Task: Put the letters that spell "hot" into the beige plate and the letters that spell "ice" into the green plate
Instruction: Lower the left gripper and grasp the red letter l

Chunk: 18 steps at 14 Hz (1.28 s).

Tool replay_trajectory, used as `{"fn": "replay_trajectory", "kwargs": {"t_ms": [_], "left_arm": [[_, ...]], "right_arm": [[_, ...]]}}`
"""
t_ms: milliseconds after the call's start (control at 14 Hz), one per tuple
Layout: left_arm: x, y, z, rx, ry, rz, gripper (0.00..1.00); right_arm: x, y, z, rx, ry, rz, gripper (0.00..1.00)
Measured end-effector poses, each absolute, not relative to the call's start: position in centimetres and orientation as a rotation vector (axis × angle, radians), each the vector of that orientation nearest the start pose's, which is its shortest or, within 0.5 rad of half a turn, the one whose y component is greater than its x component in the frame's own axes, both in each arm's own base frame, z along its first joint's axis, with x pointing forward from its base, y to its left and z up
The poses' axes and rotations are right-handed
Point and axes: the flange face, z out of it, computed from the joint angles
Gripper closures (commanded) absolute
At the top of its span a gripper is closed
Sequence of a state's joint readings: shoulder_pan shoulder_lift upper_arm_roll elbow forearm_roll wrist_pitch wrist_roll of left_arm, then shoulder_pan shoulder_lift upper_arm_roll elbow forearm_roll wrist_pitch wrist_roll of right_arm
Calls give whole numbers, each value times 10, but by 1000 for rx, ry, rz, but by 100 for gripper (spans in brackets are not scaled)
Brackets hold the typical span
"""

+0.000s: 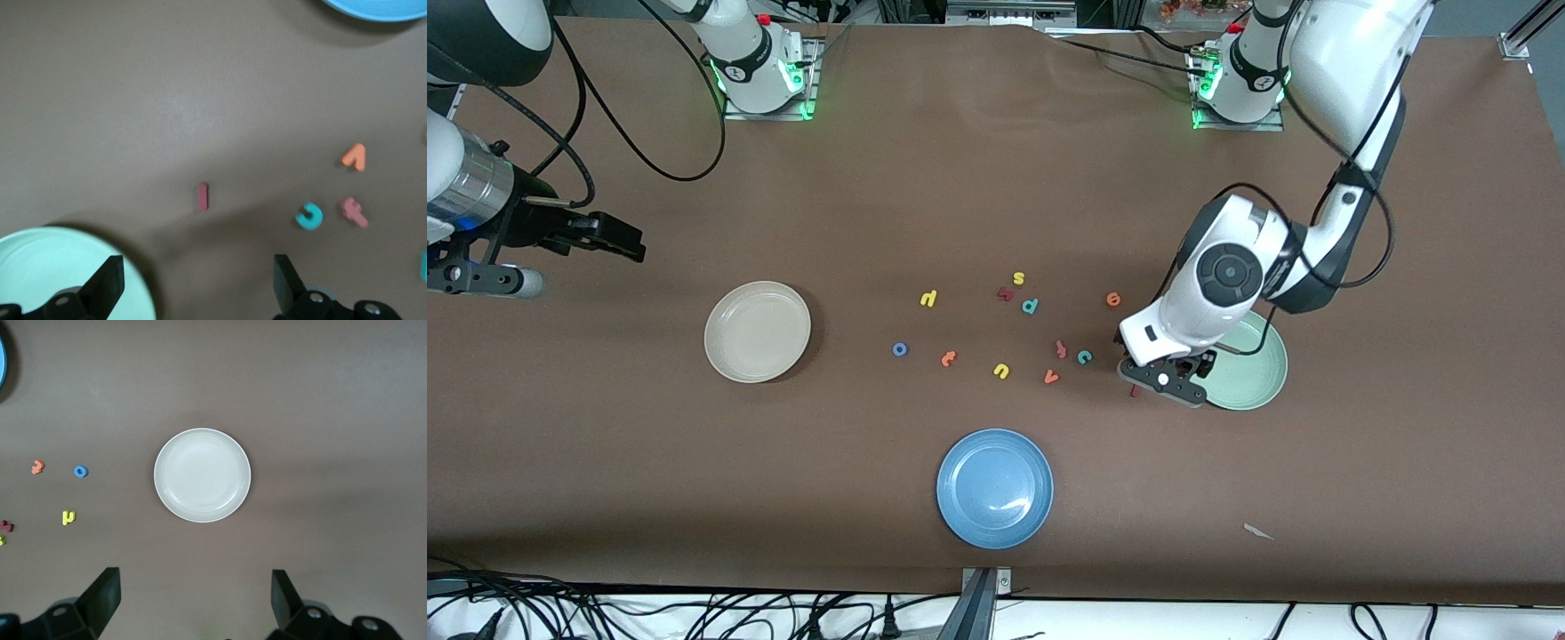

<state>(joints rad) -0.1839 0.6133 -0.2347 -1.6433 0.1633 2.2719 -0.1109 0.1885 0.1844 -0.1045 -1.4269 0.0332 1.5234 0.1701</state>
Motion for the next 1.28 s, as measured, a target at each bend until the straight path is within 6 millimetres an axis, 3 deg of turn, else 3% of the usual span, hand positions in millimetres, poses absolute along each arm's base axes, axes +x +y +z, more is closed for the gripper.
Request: {"fn": "replay_trajectory", "kwargs": {"t_ms": [214, 356, 499, 570, 784, 855, 998, 1069, 1283], "left_arm": [[645, -254, 224, -3135, 554, -76, 19], [645, -252, 207, -3150, 535, -69, 24], [644, -251, 195, -3159, 518, -40, 40], [643, -251, 191, -3160, 516, -29, 47], [640, -251, 179, -3157, 536, -2, 52], [640, -249, 175, -3156, 543, 7, 59], [641, -245, 171, -3154, 564, 9, 64], [642, -243, 171, -3153, 570, 6, 80], [645, -243, 173, -3158, 575, -30, 92]], "right_arm": [[601, 60, 582, -3133, 133, 138, 0], [601, 60, 582, -3133, 133, 138, 0], [601, 60, 582, -3133, 133, 138, 0], [601, 60, 582, -3133, 133, 138, 0], [601, 60, 582, -3133, 133, 138, 0], [601, 60, 582, -3133, 133, 138, 0], [601, 60, 582, -3133, 133, 138, 0], [601, 60, 582, -3133, 133, 138, 0], [601, 60, 582, -3133, 133, 138, 0]]}}
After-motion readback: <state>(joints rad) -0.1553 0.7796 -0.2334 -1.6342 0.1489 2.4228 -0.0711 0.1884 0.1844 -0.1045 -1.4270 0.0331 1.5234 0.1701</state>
